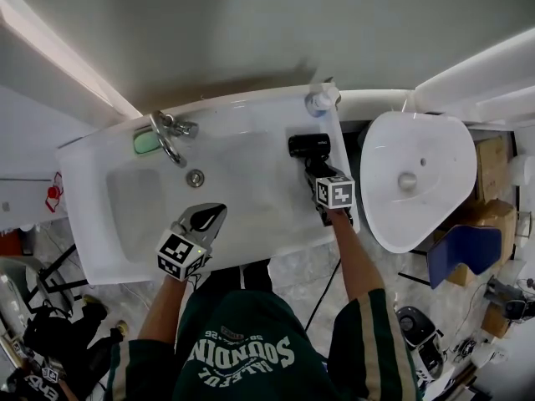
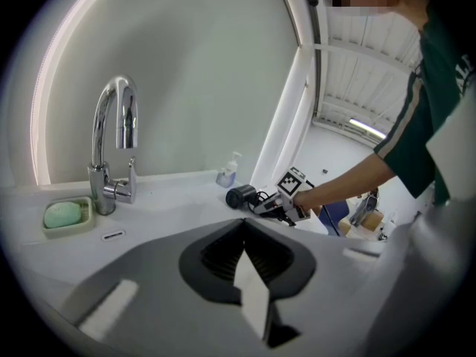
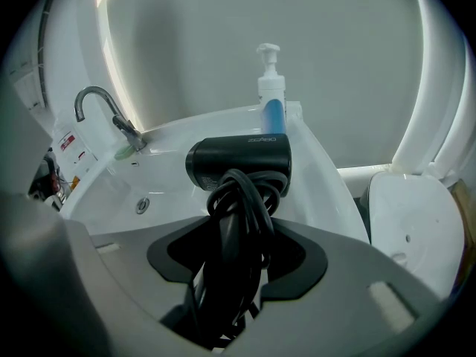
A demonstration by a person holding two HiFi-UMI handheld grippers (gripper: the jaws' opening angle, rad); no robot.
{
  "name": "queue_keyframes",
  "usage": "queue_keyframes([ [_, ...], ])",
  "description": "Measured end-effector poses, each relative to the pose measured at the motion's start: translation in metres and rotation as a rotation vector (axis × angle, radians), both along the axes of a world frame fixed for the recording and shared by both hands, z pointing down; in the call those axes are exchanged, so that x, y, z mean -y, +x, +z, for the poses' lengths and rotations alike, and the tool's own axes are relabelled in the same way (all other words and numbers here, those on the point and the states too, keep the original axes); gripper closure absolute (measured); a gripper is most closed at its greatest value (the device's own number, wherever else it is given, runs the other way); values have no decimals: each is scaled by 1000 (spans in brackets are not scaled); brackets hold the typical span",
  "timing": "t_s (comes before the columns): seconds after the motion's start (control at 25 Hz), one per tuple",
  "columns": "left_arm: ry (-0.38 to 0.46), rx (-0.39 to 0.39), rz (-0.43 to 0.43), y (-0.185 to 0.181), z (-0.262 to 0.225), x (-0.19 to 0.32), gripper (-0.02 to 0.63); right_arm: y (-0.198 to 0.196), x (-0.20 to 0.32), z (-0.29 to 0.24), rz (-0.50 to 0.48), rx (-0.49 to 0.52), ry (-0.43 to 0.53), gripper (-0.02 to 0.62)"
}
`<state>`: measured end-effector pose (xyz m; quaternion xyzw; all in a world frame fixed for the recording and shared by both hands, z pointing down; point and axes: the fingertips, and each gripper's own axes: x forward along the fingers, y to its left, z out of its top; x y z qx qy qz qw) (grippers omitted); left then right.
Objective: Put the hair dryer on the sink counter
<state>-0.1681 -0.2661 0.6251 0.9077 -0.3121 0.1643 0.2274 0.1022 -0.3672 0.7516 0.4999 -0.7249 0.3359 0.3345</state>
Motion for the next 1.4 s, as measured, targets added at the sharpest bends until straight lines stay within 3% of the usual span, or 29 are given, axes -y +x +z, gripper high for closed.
queue_keyframes([
  [0.64, -25, 9, 20, 0, 3, -20, 554, 2, -3, 2, -6, -37, -32, 394],
  [0.84, -19, 7, 21, 0, 1, -22, 554, 8, -5, -3, 1, -23, -46, 350],
  [1.4, 53, 1, -16, 0, -26, -23, 554, -2, -40, -89, 47, 56, 174, 351],
])
